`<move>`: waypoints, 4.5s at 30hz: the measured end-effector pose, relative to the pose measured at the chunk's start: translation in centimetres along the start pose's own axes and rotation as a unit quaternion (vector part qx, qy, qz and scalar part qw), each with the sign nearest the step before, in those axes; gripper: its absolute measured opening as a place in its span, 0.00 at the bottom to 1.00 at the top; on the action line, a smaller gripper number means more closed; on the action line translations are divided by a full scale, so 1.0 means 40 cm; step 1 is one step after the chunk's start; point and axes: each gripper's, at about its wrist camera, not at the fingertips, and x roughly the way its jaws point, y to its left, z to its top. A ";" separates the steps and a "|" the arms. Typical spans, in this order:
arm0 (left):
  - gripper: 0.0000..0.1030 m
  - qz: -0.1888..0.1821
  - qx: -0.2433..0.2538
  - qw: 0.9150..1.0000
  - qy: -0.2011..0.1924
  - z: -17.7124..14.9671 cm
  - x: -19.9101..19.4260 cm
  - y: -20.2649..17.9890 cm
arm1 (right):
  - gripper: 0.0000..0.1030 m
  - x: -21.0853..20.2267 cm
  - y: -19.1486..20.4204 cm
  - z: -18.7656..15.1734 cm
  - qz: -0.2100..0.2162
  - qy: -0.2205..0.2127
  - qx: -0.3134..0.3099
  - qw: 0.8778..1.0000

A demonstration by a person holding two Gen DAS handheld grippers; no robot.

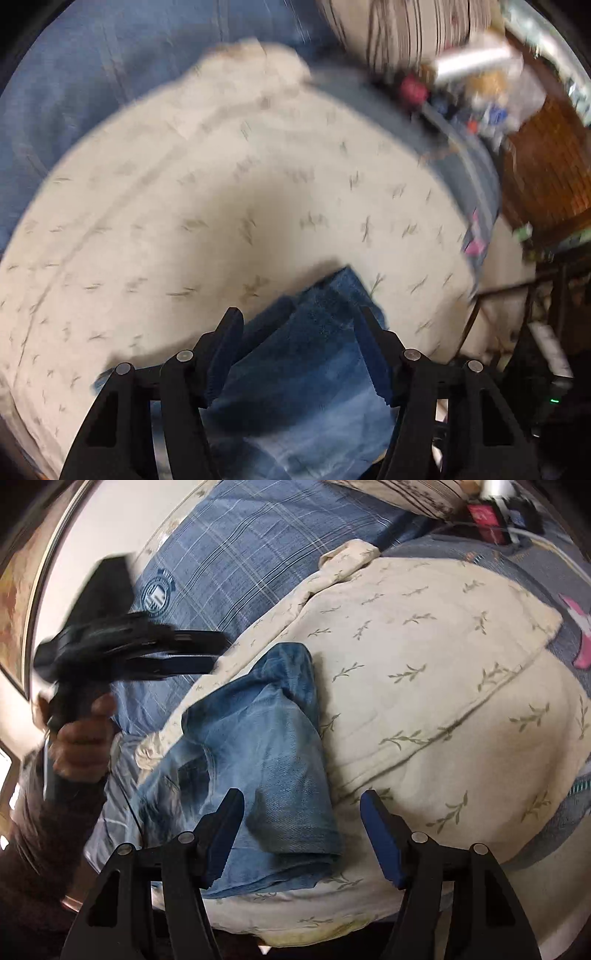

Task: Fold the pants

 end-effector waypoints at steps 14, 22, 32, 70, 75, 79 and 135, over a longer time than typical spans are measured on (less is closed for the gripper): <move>0.33 0.001 -0.030 0.999 -0.015 0.027 0.049 0.012 | 0.29 -0.006 0.018 -0.047 -0.048 0.030 -0.057 0.997; 0.63 -0.077 -0.132 0.981 -0.116 -0.177 -0.130 0.168 | 0.64 -0.128 0.071 -0.053 0.094 -0.011 -0.014 0.995; 0.61 -0.085 -0.200 0.975 -0.048 -0.215 0.065 0.209 | 0.65 0.040 0.053 -0.080 0.172 0.054 0.132 0.975; 0.31 -0.050 -0.212 0.973 -0.076 -0.435 0.000 0.194 | 0.64 0.095 0.067 0.020 0.033 0.014 0.062 0.997; 0.31 -0.074 -0.230 0.968 -0.074 -0.455 -0.048 0.235 | 0.67 0.079 0.106 0.023 0.002 0.019 0.055 0.998; 0.32 -0.063 -0.255 0.958 -0.116 -0.520 -0.150 0.313 | 0.76 0.052 0.187 -0.008 -0.020 0.012 0.013 1.000; 0.12 -0.210 -0.362 0.885 -0.202 -0.878 -0.317 0.613 | 0.60 0.237 0.794 -0.320 -0.019 0.048 -0.484 0.874</move>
